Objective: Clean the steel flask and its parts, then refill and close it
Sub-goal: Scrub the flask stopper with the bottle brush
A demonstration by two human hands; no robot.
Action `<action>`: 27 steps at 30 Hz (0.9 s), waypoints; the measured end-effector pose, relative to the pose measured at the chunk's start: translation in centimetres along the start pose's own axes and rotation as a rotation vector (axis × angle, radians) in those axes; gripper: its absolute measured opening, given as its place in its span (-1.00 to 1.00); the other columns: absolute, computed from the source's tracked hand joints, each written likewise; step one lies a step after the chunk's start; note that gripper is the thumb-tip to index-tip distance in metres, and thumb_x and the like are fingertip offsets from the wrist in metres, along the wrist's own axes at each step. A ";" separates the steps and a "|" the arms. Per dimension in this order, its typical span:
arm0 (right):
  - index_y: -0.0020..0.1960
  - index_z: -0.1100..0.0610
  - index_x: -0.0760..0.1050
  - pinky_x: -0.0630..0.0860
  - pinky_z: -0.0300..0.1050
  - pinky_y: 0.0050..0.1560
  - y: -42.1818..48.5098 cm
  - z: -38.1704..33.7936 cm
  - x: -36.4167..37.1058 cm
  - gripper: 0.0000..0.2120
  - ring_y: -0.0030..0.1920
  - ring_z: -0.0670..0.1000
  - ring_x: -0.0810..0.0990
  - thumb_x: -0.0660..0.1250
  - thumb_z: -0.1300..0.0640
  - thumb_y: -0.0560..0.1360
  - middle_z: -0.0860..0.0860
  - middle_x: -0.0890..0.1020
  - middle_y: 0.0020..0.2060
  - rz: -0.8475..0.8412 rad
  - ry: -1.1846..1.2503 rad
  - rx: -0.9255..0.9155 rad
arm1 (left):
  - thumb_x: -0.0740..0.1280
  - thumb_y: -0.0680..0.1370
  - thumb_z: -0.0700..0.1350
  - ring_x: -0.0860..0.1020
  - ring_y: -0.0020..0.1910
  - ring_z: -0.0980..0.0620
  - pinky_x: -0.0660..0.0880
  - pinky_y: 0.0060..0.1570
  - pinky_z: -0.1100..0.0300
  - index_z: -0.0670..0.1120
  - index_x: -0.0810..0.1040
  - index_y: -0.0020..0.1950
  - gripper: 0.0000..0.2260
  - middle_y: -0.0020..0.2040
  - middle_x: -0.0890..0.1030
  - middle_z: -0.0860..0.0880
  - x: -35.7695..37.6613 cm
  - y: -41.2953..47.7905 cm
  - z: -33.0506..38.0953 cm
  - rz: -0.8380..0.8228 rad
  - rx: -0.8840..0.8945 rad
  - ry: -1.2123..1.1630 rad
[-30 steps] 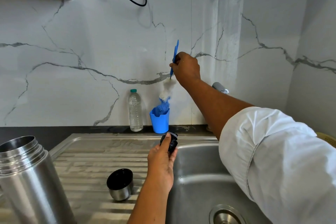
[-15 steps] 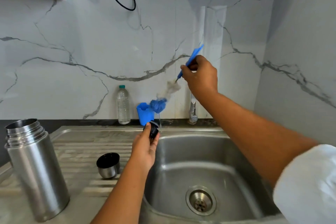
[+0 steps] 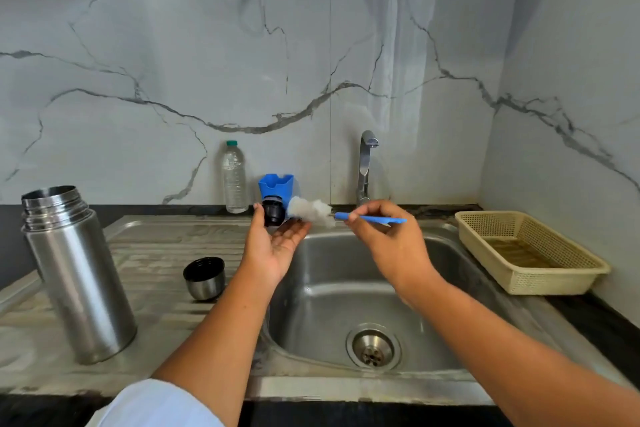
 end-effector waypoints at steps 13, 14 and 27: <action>0.19 0.27 0.65 0.65 -0.19 0.04 -1.6 5.0 3.6 -0.72 0.04 0.06 0.74 0.23 0.43 0.61 0.14 0.73 0.06 -0.654 -0.188 0.216 | 0.23 0.67 0.20 0.69 0.11 -0.16 0.59 0.05 -0.16 -0.12 0.55 0.36 -0.54 0.12 0.72 -0.20 0.6 0.2 1.0 -0.029 0.056 0.083; 0.18 0.27 0.64 0.66 -0.15 0.03 -1.6 5.6 3.3 -0.77 0.03 0.09 0.74 0.24 0.37 0.63 0.15 0.73 0.05 -0.641 -0.151 0.277 | 0.23 0.66 0.20 0.69 0.13 -0.16 0.59 0.07 -0.17 -0.11 0.53 0.38 -0.54 0.16 0.71 -0.20 0.7 0.2 0.9 -0.039 0.051 0.093; 0.16 0.21 0.51 0.55 -0.20 -0.17 -0.1 10.7 0.7 -0.87 -0.24 -0.11 0.59 0.22 0.23 0.67 0.08 0.68 -0.09 -0.453 -0.240 0.350 | 0.26 0.64 0.22 0.59 0.34 -0.13 0.54 0.15 -0.07 -0.07 0.51 0.44 -0.50 0.34 0.63 -0.16 2.6 -0.3 -0.4 -0.139 0.020 0.288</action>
Point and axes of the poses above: each hand's wrist, its own y-axis towards the middle knuckle, its own x-axis out of the palm, z = x × y, the point moved 10 cm from there along y, towards the middle knuckle
